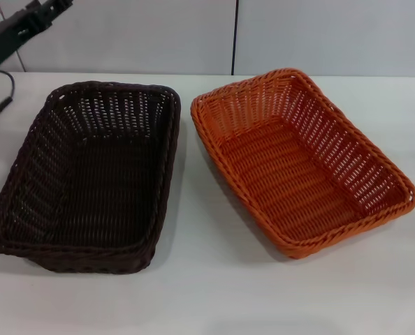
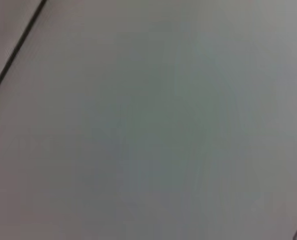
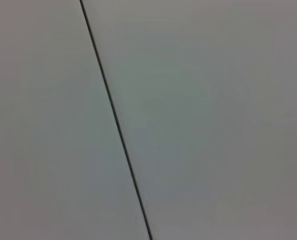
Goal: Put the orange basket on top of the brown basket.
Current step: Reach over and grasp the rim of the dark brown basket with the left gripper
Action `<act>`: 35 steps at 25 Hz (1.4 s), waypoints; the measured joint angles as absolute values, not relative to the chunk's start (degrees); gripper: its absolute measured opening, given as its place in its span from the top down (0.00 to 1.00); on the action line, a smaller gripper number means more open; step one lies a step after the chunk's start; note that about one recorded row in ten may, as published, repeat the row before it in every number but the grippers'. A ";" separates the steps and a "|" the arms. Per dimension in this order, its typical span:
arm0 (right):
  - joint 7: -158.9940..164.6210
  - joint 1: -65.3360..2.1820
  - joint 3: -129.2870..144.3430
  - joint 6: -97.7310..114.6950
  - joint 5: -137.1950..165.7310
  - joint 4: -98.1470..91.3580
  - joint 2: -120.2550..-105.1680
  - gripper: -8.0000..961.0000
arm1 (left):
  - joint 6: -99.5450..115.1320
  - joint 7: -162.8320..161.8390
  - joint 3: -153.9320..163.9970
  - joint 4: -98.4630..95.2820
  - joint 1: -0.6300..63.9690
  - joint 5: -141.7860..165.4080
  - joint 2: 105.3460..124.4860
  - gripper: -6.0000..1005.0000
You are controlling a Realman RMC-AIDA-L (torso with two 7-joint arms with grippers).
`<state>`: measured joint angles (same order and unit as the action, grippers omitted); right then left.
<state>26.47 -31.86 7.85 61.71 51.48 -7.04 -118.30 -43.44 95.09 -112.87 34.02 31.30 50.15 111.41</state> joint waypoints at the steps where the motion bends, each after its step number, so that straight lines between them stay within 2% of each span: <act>1: 26.47 -31.86 7.85 61.71 51.48 -7.04 -118.30 0.28 | -43.31 93.71 -112.87 34.59 31.25 51.53 111.14 0.14; 4: 26.45 -31.79 6.84 60.74 51.39 -7.14 -118.24 0.28 | -43.31 93.71 -112.87 34.59 31.25 51.53 111.14 0.14; 5: 26.45 -31.79 6.68 60.49 51.38 -7.18 -118.21 0.28 | -44.05 78.12 -112.89 39.12 31.01 64.15 108.33 0.14; 7: 26.44 -31.69 6.48 60.33 51.37 -7.22 -118.10 0.28 | -48.38 62.76 -113.26 43.63 31.24 78.28 105.28 0.14; 8: 26.44 -31.61 6.37 60.32 51.36 -7.22 -118.05 0.28 | -48.38 62.76 -113.26 43.63 31.24 78.28 105.28 0.14; 10: 26.43 -31.43 6.20 60.31 51.34 -7.22 -117.91 0.28 | -51.57 51.81 -113.53 48.60 31.15 88.85 103.78 0.14; 13: 26.42 -31.23 6.10 60.24 51.32 -7.22 -117.80 0.28 | -55.80 39.35 -115.34 55.73 30.91 103.81 103.15 0.14; 17: 26.40 -31.15 6.08 59.70 51.32 -7.29 -117.64 0.28 | -59.56 32.74 -118.83 60.58 31.17 115.69 104.15 0.14; 18: 26.39 -31.17 6.06 59.42 51.32 -7.45 -117.61 0.28 | -62.90 29.43 -122.19 64.32 31.80 124.69 105.76 0.14; 20: 26.38 -31.26 6.06 58.86 51.32 -7.70 -117.60 0.28 | -67.23 27.14 -126.01 68.16 32.83 133.97 107.83 0.14; 26: 26.36 -31.62 5.96 57.68 51.32 -7.99 -117.45 0.28 | -74.35 25.47 -129.40 70.04 34.92 144.47 109.76 0.15; 35: 26.36 -31.88 6.03 57.55 51.32 -8.00 -117.31 0.28 | -75.60 24.91 -129.51 70.41 34.69 149.42 112.35 0.16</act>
